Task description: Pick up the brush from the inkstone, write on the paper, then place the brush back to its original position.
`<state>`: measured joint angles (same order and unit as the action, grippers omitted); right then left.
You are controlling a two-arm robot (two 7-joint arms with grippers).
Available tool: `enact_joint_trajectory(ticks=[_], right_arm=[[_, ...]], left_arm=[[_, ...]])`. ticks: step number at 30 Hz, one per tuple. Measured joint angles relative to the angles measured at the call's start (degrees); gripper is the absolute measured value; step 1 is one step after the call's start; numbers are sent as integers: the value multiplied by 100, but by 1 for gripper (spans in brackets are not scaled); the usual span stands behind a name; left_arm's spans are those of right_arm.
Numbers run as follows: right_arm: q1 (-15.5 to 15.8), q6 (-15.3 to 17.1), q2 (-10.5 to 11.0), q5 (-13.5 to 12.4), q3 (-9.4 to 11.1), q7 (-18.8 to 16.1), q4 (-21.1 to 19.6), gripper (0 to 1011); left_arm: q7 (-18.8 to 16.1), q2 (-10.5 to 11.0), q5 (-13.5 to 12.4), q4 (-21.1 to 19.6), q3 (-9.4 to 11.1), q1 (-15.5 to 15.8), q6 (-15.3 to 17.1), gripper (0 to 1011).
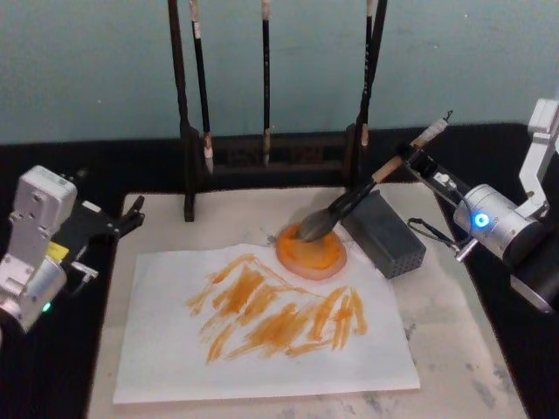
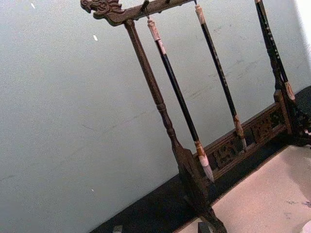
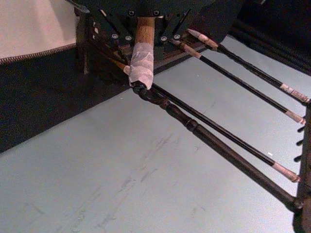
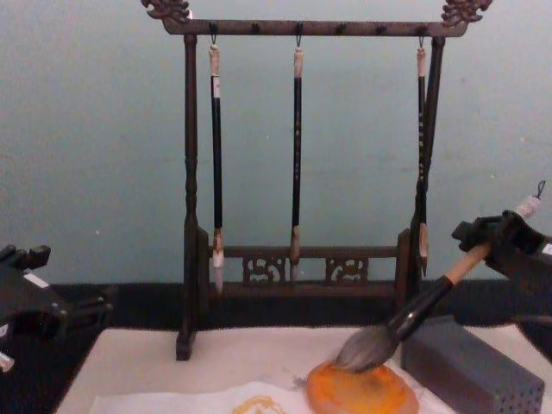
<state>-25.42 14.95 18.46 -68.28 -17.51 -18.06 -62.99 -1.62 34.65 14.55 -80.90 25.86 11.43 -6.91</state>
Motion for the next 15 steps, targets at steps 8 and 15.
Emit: enact_joint_trajectory(ticks=[8, 15], right_arm=[[-34, -23, 5, -97, -92, 73, 78, 154], [-12, -25, 69, -181, -172, 106, 42, 154]], left_arm=[[0, 0, 0, 0, 0, 0, 0, 1001], [0, 0, 0, 0, 0, 0, 0, 1001]])
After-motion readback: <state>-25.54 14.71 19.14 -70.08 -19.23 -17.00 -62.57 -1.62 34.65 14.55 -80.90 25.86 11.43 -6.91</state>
